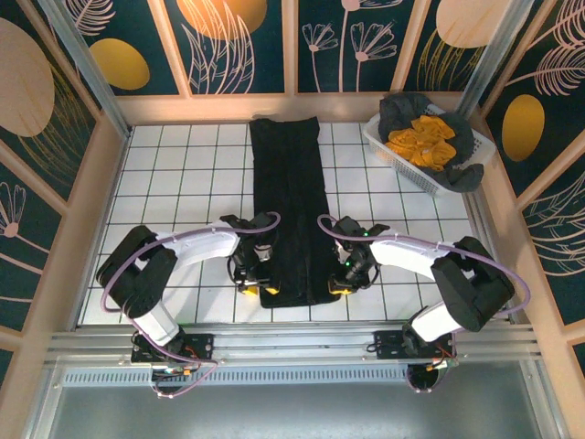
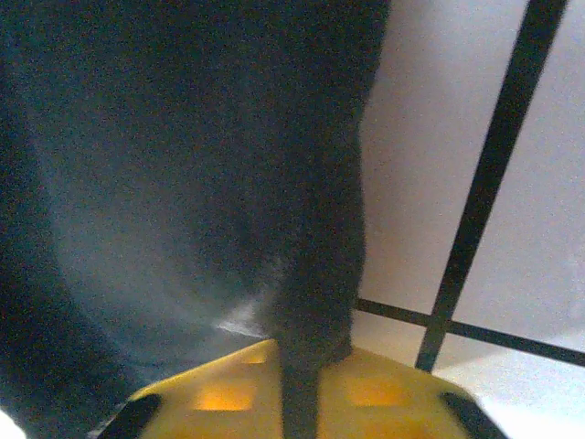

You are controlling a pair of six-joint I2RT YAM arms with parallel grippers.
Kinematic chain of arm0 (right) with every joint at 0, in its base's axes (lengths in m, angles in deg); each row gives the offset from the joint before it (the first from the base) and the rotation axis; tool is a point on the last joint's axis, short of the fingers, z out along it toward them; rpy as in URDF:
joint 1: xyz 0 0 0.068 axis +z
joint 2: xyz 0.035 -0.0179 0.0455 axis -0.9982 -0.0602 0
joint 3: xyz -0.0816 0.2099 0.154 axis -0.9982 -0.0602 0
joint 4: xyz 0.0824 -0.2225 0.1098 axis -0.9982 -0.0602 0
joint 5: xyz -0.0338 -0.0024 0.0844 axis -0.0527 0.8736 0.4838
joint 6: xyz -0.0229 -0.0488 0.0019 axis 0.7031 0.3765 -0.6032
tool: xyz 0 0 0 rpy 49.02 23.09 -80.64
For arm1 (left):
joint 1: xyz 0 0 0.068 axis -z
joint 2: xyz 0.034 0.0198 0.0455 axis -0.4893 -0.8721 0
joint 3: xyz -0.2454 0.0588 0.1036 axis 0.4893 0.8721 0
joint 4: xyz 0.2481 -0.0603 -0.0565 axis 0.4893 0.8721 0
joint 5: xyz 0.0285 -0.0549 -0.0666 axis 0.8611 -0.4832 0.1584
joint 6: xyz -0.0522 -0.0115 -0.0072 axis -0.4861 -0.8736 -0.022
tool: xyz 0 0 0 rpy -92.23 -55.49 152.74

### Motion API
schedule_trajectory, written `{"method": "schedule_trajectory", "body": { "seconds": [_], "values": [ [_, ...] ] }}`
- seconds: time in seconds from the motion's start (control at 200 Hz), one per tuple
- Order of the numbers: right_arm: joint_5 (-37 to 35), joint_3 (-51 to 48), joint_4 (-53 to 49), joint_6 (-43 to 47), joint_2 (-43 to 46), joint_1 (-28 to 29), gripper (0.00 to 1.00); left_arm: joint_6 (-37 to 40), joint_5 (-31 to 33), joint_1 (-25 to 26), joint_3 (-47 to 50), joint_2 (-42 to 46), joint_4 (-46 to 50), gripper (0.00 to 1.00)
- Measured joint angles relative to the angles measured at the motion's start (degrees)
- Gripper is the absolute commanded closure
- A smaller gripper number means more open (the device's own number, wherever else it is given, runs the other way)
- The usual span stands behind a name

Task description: Fold and stack the t-shirts

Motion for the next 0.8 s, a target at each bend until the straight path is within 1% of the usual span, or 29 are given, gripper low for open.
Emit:
{"method": "schedule_trajectory", "body": {
  "seconds": [0.16, 0.25, 0.37, 0.42, 0.48, 0.631, 0.731, 0.801],
  "values": [
    [1.5, -0.1, 0.5, -0.1, 0.0, 0.0, 1.00, -2.0, -1.1, 0.0, 4.5, 4.0, -0.3, 0.47],
    [2.1, -0.1, 0.5, 0.0, 0.0, 0.0, 1.00, -3.7, -2.4, 0.0, 5.7, 3.7, -1.3, 0.47],
    [2.8, -0.1, 0.5, 0.0, 0.0, 0.0, 1.00, -5.9, -4.7, 0.0, 5.6, 2.0, -5.2, 0.52],
    [3.0, -0.1, 0.4, 0.0, 0.0, 0.0, 1.00, -6.4, -5.4, 0.0, 5.4, 1.0, -6.0, 0.56],
    [3.5, -0.1, 0.3, 0.0, 0.0, 0.0, 1.00, -7.2, -5.9, 0.0, 5.1, 0.2, -6.0, 0.65],
    [4.3, -0.1, 0.3, 0.0, 0.0, 0.0, 1.00, -7.9, -5.9, 0.0, 4.4, -1.3, -5.5, 1.00],
    [5.0, -0.5, 0.1, 0.0, 0.7, 0.2, 1.00, -7.4, -6.4, 0.1, 4.5, -1.2, -5.8, 1.00],
    [5.8, -1.6, -0.3, -0.1, 2.1, 0.7, 1.00, -7.5, -6.8, 0.0, 6.4, 0.3, -7.0, 1.00]
  ]
}}
